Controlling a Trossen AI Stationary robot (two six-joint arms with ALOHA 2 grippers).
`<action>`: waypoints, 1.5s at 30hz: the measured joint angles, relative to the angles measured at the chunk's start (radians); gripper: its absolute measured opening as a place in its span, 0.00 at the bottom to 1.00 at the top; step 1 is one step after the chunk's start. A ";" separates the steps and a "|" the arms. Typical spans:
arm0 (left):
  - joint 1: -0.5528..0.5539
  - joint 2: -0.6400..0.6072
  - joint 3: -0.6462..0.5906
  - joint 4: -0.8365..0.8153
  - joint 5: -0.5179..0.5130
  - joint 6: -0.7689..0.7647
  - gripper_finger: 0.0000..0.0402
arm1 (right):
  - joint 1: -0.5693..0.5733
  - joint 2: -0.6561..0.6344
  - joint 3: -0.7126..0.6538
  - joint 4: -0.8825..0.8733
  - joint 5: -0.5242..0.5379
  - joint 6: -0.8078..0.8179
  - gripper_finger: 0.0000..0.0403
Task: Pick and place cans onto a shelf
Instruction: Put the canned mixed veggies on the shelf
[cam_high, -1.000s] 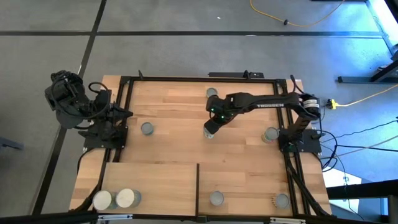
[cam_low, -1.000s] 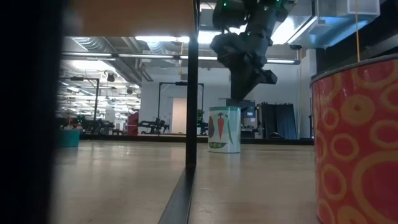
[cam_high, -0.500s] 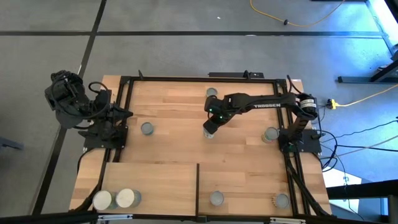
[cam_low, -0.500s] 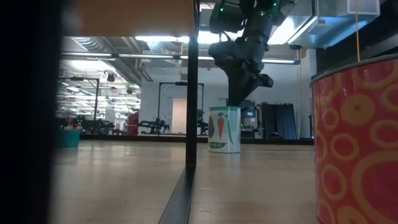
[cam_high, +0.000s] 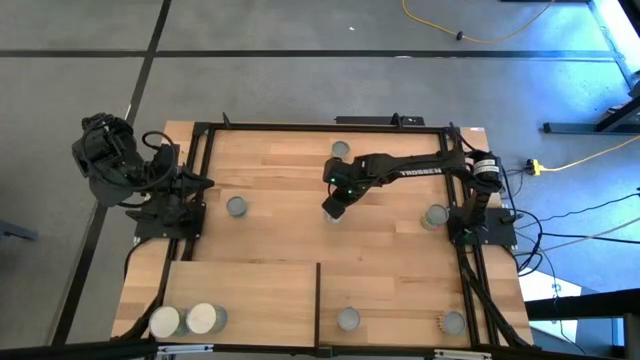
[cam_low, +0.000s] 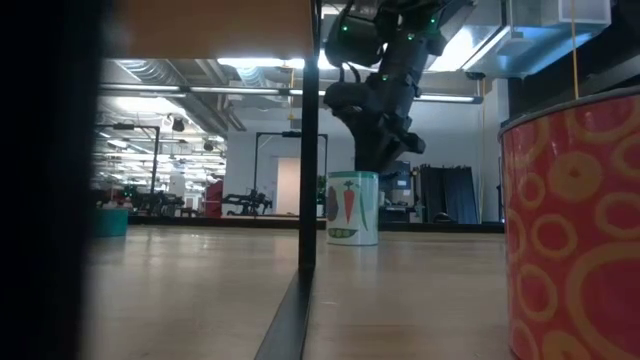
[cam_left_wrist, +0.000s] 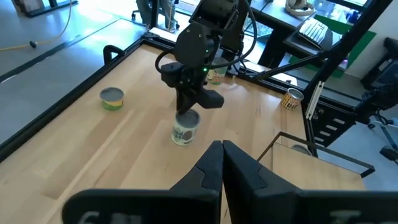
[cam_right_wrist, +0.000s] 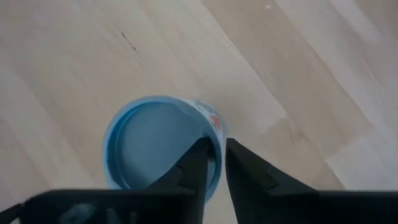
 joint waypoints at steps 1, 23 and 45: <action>0.000 0.000 0.000 0.000 0.000 0.000 0.00 | 0.000 0.000 0.000 0.004 0.001 -0.003 0.12; 0.000 0.001 0.000 0.001 0.104 0.000 0.00 | 0.032 0.006 0.422 -0.360 0.081 -0.134 0.01; 0.000 0.005 0.000 0.000 0.142 0.034 0.00 | 0.206 0.136 0.904 -0.422 -0.011 -0.282 0.00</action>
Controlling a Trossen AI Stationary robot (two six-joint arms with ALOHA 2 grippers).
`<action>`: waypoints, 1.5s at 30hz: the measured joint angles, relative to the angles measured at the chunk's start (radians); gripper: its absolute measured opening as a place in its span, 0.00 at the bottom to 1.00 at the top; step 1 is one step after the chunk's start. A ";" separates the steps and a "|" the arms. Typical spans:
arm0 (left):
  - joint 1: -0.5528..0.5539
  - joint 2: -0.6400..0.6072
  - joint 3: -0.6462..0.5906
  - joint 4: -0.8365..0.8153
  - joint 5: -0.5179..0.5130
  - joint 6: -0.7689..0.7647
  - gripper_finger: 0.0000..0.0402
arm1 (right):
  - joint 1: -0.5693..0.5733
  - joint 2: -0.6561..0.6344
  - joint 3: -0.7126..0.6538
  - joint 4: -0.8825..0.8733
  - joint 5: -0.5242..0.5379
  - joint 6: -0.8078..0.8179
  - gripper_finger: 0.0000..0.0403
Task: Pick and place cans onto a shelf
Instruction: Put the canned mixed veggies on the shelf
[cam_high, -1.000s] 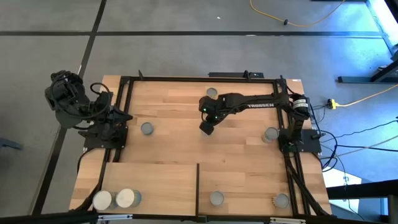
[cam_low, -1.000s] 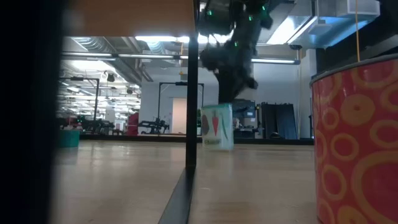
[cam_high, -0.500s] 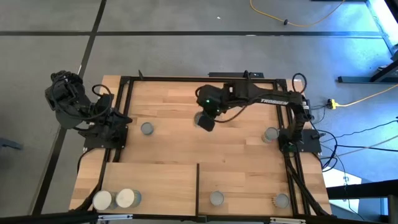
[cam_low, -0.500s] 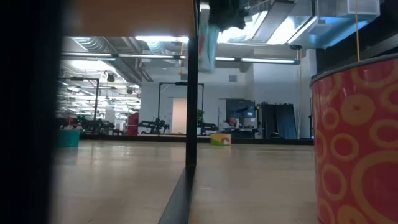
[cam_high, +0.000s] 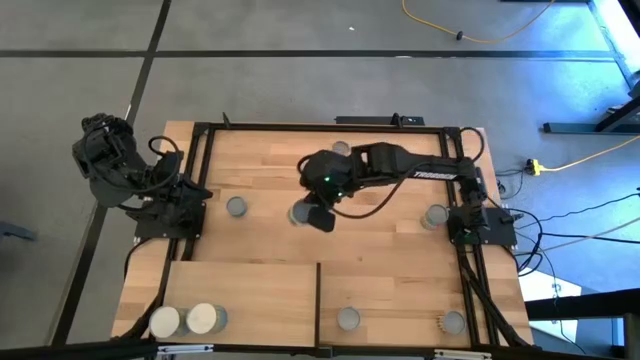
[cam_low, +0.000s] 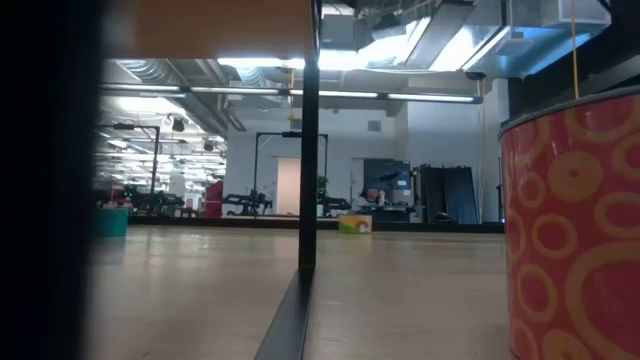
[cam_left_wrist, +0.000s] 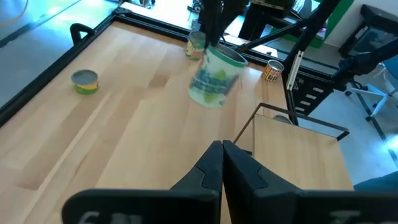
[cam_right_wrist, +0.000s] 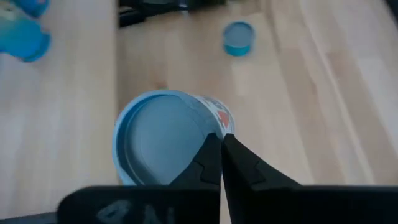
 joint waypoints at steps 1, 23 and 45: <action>0.000 0.000 0.000 0.000 0.007 0.000 0.00 | 0.005 0.015 0.022 0.000 -0.015 -0.003 0.00; 0.000 0.000 0.000 0.000 0.039 -0.005 0.00 | 0.168 0.063 0.070 -0.018 -0.160 -0.116 0.00; 0.000 0.000 0.000 0.000 -0.020 -0.089 0.00 | 0.234 0.151 0.062 0.046 -0.321 -0.284 0.00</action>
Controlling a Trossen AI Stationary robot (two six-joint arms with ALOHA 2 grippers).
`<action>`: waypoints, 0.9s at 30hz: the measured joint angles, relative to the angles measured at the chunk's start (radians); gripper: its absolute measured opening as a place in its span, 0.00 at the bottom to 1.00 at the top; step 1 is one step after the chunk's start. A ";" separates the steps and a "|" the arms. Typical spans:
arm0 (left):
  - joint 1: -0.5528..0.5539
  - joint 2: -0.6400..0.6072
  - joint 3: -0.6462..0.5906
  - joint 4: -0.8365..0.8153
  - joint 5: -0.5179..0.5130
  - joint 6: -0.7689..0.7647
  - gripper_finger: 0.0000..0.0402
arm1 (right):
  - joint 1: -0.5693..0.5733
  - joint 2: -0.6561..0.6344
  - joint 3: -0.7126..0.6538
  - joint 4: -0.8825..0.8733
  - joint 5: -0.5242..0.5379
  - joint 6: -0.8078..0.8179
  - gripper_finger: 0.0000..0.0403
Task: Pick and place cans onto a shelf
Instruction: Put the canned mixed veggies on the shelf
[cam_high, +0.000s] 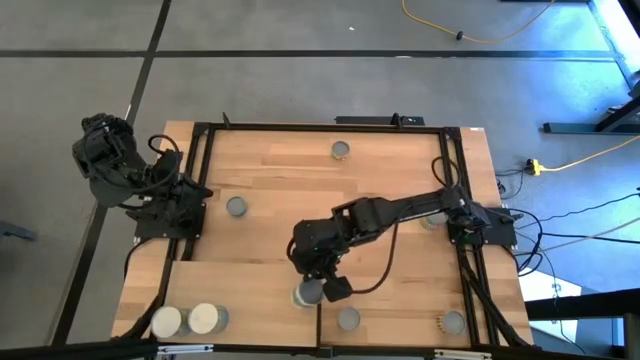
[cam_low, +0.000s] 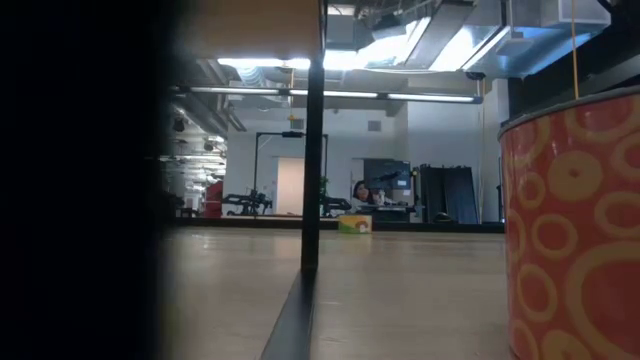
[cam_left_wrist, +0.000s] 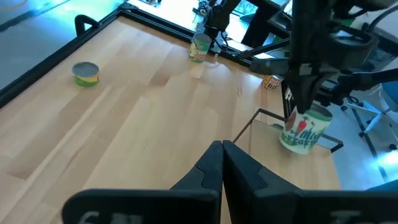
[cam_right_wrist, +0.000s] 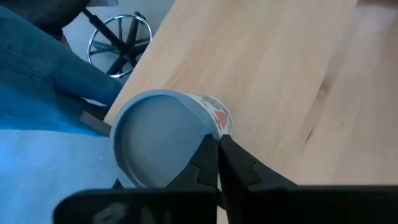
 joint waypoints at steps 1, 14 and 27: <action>0.000 0.000 0.000 0.000 0.000 -0.001 0.00 | 0.000 0.000 0.000 0.001 -0.001 0.001 0.00; 0.000 0.000 0.000 0.000 0.006 0.001 0.00 | -0.002 -0.005 0.001 0.015 -0.018 0.018 0.01; 0.000 0.000 0.000 0.000 0.008 0.002 0.00 | -0.002 -0.005 0.001 0.024 -0.004 0.018 0.05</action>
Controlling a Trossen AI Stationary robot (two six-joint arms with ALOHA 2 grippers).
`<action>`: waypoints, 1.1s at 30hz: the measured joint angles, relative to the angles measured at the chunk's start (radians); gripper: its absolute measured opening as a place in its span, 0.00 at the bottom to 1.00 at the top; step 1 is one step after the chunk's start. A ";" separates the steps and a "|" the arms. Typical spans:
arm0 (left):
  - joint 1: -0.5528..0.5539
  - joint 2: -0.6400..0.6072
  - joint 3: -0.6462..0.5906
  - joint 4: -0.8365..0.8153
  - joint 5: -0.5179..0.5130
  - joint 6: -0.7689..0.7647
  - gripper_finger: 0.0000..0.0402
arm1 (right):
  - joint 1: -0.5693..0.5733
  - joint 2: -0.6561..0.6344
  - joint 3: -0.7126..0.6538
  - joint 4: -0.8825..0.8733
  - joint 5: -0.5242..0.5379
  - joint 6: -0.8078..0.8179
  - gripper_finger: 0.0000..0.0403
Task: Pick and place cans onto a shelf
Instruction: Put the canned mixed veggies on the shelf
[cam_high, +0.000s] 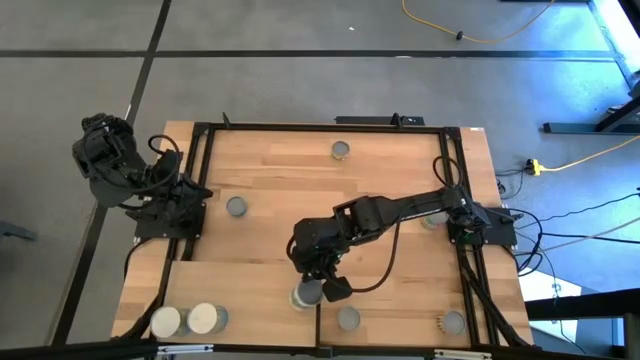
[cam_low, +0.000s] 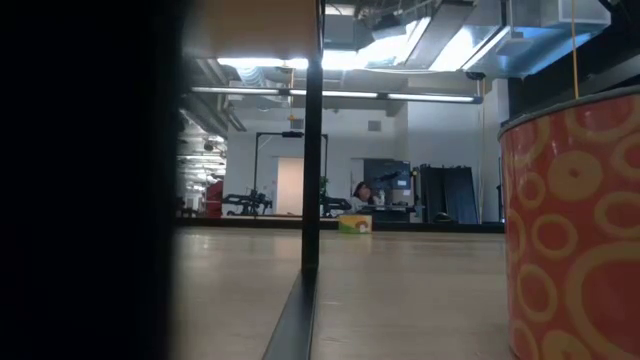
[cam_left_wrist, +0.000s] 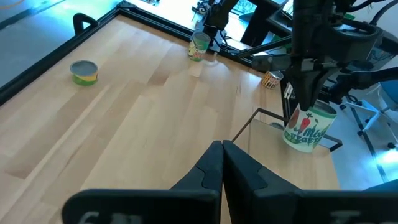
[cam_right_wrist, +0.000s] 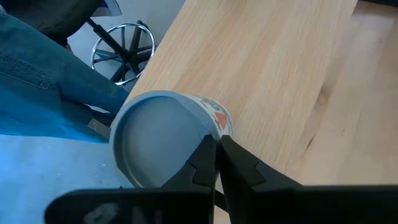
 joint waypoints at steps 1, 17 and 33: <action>0.000 0.000 0.000 0.000 0.000 0.000 0.00 | 0.000 0.000 0.000 0.000 0.002 0.000 0.05; 0.000 0.000 0.000 0.000 0.000 0.000 0.00 | 0.000 0.000 0.000 0.025 0.000 -0.028 0.07; 0.000 0.000 0.000 0.000 0.000 -0.002 0.00 | 0.000 0.000 0.000 0.026 -0.017 -0.049 0.08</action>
